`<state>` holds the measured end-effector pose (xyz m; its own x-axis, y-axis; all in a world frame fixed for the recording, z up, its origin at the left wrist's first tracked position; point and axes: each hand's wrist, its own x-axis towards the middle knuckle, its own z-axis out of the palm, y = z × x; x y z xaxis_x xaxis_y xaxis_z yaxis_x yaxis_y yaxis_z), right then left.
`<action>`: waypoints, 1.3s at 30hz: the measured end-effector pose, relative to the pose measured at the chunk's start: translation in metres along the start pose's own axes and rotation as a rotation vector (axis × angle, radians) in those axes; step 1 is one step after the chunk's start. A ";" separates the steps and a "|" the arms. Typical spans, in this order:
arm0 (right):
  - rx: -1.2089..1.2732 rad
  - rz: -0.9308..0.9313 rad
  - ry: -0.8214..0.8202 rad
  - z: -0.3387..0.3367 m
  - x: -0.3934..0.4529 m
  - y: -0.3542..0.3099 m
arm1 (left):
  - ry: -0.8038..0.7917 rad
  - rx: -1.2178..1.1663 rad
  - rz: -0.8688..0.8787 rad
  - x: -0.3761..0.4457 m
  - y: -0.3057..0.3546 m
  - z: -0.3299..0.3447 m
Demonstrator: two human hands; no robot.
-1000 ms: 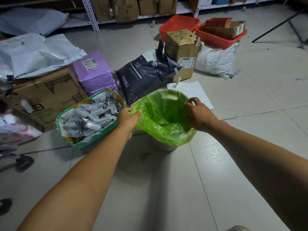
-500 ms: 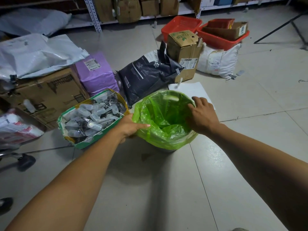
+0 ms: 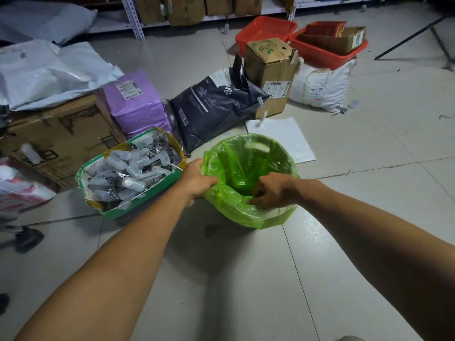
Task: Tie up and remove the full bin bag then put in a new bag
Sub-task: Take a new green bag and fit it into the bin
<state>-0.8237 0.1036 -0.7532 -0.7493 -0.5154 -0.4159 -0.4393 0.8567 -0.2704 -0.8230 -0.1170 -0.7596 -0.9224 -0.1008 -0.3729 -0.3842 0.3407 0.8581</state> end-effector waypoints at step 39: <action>-0.299 0.066 -0.431 0.058 0.097 -0.004 | -0.080 0.370 0.410 0.039 -0.022 -0.012</action>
<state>-0.8654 0.0493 -0.8429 -0.5357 -0.3676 -0.7602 -0.5672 0.8236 0.0015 -0.8509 -0.1394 -0.7885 -0.9818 0.1754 -0.0729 0.0584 0.6440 0.7628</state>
